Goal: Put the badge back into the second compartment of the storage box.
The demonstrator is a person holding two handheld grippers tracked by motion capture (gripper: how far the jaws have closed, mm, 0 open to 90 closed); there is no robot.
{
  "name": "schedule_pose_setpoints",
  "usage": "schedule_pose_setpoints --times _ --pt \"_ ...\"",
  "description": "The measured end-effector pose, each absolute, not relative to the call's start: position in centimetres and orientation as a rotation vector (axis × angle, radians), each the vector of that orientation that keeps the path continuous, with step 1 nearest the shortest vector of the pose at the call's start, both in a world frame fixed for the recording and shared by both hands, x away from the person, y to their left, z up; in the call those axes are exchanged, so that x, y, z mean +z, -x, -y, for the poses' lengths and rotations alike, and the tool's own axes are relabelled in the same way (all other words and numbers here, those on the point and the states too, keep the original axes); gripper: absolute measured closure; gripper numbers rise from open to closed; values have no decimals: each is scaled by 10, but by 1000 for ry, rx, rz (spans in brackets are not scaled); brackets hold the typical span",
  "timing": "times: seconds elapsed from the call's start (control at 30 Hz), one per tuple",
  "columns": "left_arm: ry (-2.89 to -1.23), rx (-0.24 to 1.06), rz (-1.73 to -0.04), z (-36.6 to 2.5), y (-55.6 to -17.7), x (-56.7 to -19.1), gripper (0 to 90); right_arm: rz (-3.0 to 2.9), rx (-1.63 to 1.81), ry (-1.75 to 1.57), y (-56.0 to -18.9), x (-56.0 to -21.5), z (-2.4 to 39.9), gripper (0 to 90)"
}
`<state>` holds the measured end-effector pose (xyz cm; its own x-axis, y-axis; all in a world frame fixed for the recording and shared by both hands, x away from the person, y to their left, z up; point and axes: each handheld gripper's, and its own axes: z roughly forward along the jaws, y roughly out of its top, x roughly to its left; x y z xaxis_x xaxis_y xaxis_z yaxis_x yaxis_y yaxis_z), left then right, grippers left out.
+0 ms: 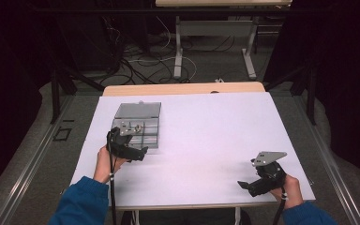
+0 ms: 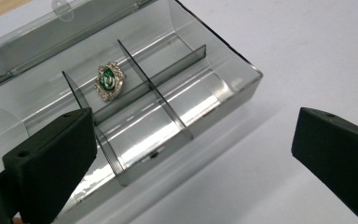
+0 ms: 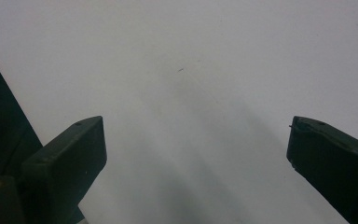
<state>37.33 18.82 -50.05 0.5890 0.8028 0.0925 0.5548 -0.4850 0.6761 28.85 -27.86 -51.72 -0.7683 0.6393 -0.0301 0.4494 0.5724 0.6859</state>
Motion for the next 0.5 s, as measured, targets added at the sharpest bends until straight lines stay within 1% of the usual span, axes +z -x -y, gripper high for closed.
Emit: schedule_pose_setpoints --times 0.5 --pt "-2213 492 -1018 -191 -336 -501 2 -2534 994 -899 -289 -517 279 42"
